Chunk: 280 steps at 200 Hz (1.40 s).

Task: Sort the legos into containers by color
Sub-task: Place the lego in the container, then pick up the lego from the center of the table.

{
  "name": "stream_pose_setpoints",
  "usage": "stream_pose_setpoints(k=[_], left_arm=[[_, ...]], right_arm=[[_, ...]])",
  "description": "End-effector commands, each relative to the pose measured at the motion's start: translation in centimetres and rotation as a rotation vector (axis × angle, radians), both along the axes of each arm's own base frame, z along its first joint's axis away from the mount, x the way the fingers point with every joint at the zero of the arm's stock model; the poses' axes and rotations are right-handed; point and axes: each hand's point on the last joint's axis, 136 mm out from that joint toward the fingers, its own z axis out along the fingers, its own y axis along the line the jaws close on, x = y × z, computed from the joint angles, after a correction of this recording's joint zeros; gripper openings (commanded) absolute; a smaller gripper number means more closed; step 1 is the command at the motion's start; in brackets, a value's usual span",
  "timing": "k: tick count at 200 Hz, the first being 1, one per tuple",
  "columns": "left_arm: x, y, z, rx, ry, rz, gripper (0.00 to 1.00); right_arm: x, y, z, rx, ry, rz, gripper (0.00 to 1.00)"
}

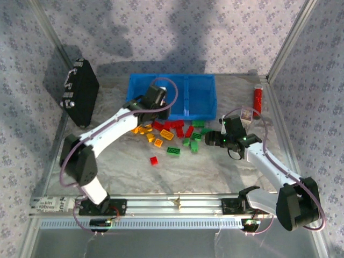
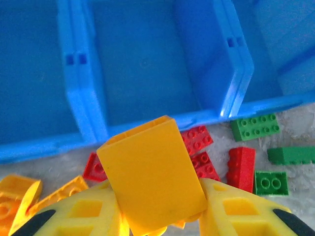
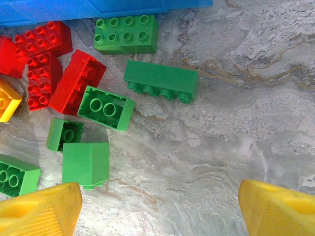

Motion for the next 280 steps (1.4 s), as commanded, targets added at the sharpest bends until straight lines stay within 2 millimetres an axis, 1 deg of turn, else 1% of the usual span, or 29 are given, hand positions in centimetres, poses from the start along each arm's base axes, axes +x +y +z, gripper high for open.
stream_pose_setpoints(k=[1, 11, 13, 14, 17, 20, 21, 26, 27, 29, 35, 41, 47, 55, 57, 70, 78, 81, 86, 99, 114, 131, 148, 169, 192, 210, 232, 261, 280], left_arm=[[1.9, -1.5, -0.1, 0.041, 0.033, -0.066, 0.36], [3.2, -2.4, -0.1, 0.048, 0.043, -0.077, 0.36], [3.4, -2.4, -0.5, 0.055, 0.052, -0.078, 0.37], [3.7, -2.6, -0.2, 0.052, 0.045, -0.078, 0.37], [3.9, -2.6, -0.3, 0.061, 0.059, -0.08, 0.39], [4.1, -2.7, -0.5, 0.072, 0.068, -0.082, 0.47], [4.2, -2.8, -0.2, 0.071, 0.064, -0.083, 0.48], [4.7, -3.0, -0.2, 0.081, 0.069, -0.081, 0.69], [4.7, -2.9, -0.4, 0.088, 0.077, -0.079, 0.72], [5.0, -3.0, 0.1, 0.086, 0.069, -0.075, 0.77], [5.4, -3.0, 0.4, 0.092, 0.071, -0.063, 0.88], [5.4, -3.0, 0.7, 0.091, 0.067, -0.058, 0.96], [5.3, -3.0, 0.9, 0.08, 0.062, -0.055, 1.0], [5.0, -3.0, 1.4, 0.054, 0.042, -0.056, 1.0], [4.7, -2.9, 0.8, 0.057, 0.053, -0.056, 1.0], [3.6, -2.2, 1.1, 0.029, 0.04, -0.048, 1.0], [2.4, -1.5, 0.5, 0.033, 0.059, -0.043, 1.0], [2.4, -1.5, 0.9, 0.015, 0.041, -0.04, 1.0], [1.8, -1.1, 0.8, 0.01, 0.039, -0.037, 0.99], [0.0, 0.2, 0.0, -0.01, 0.041, -0.027, 0.99], [-2.2, 1.6, -0.8, -0.03, 0.043, -0.017, 0.98], [-4.7, 3.4, -1.7, -0.046, 0.055, 0.008, 0.96], [-7.2, 5.1, -3.2, -0.052, 0.072, 0.024, 0.96], [-9.9, 7.3, -4.9, -0.065, 0.093, 0.062, 0.95], [-12.6, 9.2, -6.5, -0.094, 0.117, 0.102, 0.94], [-14.2, 10.6, -7.1, -0.104, 0.119, 0.125, 0.94], [-15.6, 12.0, -7.8, -0.109, 0.12, 0.154, 0.93], [-16.9, 13.2, -8.6, -0.126, 0.128, 0.182, 0.93], [-17.5, 13.8, -9.0, -0.119, 0.129, 0.195, 0.93]], right_arm=[[-0.7, -0.1, 0.2, -0.002, 0.001, -0.003, 0.85], [-0.7, -0.1, 0.4, 0.001, -0.002, -0.003, 0.85], [-0.7, -0.1, 0.4, 0.002, -0.003, -0.001, 0.85], [-0.7, -0.1, 0.5, 0.002, -0.004, -0.001, 0.85], [-0.7, 0.0, 0.5, 0.004, -0.003, 0.001, 0.85], [-0.7, 0.0, 0.5, 0.004, -0.003, 0.001, 0.85], [-0.7, 0.0, 0.5, 0.004, -0.002, 0.001, 0.85], [-0.7, 0.0, 0.6, 0.007, -0.002, 0.003, 0.85], [-0.7, 0.1, 0.7, 0.008, -0.002, 0.004, 0.85], [-0.7, 0.1, 0.7, 0.009, -0.001, 0.005, 0.85], [-0.8, 0.2, 0.8, 0.011, 0.0, 0.008, 0.85], [-0.9, 0.2, 0.8, 0.012, 0.004, 0.011, 0.85], [-0.9, 0.2, 0.9, 0.011, 0.002, 0.01, 0.85], [-1.0, 0.2, 0.8, 0.008, 0.005, 0.011, 0.85], [-1.0, 0.2, 0.8, 0.007, 0.005, 0.011, 0.85], [-1.2, 0.1, 0.5, -0.006, 0.012, 0.011, 0.85], [-1.3, 0.2, 0.2, -0.014, 0.021, 0.013, 0.85], [-1.3, 0.2, 0.1, -0.016, 0.026, 0.016, 0.84], [-1.4, 0.3, -0.1, -0.02, 0.031, 0.018, 0.83], [-1.4, 0.7, -0.5, -0.03, 0.045, 0.032, 0.78], [-1.5, 1.5, -1.0, -0.043, 0.063, 0.056, 0.74], [-1.8, 2.9, -1.5, -0.059, 0.089, 0.098, 0.69], [-1.8, 4.2, -1.9, -0.079, 0.098, 0.125, 0.69], [-1.5, 6.1, -2.8, -0.116, 0.119, 0.166, 0.7], [-1.2, 7.3, -3.6, -0.164, 0.141, 0.182, 0.7], [-1.0, 7.7, -4.2, -0.202, 0.153, 0.175, 0.69], [-0.8, 8.2, -5.0, -0.227, 0.171, 0.175, 0.66], [-0.2, 8.6, -5.8, -0.256, 0.185, 0.162, 0.63], [0.2, 8.3, -6.5, -0.294, 0.205, 0.135, 0.59]])
